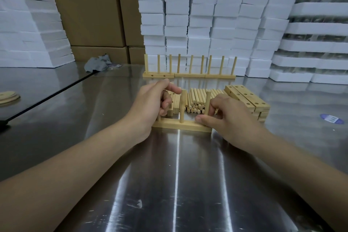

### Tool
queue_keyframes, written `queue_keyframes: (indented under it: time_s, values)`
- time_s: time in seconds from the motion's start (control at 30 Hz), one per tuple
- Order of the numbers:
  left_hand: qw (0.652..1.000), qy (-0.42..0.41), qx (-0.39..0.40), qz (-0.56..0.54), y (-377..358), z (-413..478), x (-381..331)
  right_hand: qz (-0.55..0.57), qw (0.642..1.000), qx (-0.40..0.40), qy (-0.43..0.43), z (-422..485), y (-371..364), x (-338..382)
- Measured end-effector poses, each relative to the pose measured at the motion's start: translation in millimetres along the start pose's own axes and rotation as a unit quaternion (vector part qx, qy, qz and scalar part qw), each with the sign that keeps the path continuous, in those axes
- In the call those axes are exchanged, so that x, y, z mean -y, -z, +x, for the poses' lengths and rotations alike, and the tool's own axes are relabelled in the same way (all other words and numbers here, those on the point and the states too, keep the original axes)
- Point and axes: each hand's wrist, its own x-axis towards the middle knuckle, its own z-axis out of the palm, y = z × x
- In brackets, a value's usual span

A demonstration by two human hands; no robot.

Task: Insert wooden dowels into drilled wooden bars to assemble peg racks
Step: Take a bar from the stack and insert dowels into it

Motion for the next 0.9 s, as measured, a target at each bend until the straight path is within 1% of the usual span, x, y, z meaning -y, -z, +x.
queue_keyframes:
  time_s: [0.23,0.33,0.4,0.43,0.5,0.73,0.83,0.9]
  values:
    - [1.0,0.008,0.004,0.009,-1,-2,-3,0.019,1.0,-0.006,-0.008,-7,-4,-6]
    - [1.0,0.008,0.007,0.011,0,-2,-2,0.112,0.993,-0.028,-0.006,-6,-1,-6]
    - [1.0,0.009,0.009,0.012,-1,-2,-2,0.213,0.975,-0.065,-0.005,-2,1,-3]
    - [1.0,0.01,0.01,0.013,-1,-2,-2,0.259,0.963,-0.07,-0.002,0,1,-2]
    - [1.0,0.012,0.016,0.013,-1,-2,-1,0.3,0.952,-0.068,0.008,1,-1,0]
    - [0.999,0.022,0.027,-0.019,-2,-5,-2,0.257,0.965,-0.046,0.017,5,6,-4]
    - [0.999,0.029,0.02,-0.013,-2,-5,-2,0.259,0.965,-0.045,0.004,6,8,-1]
    - [0.999,0.029,0.019,-0.008,-2,-5,-3,0.239,0.97,-0.05,0.0,6,8,1]
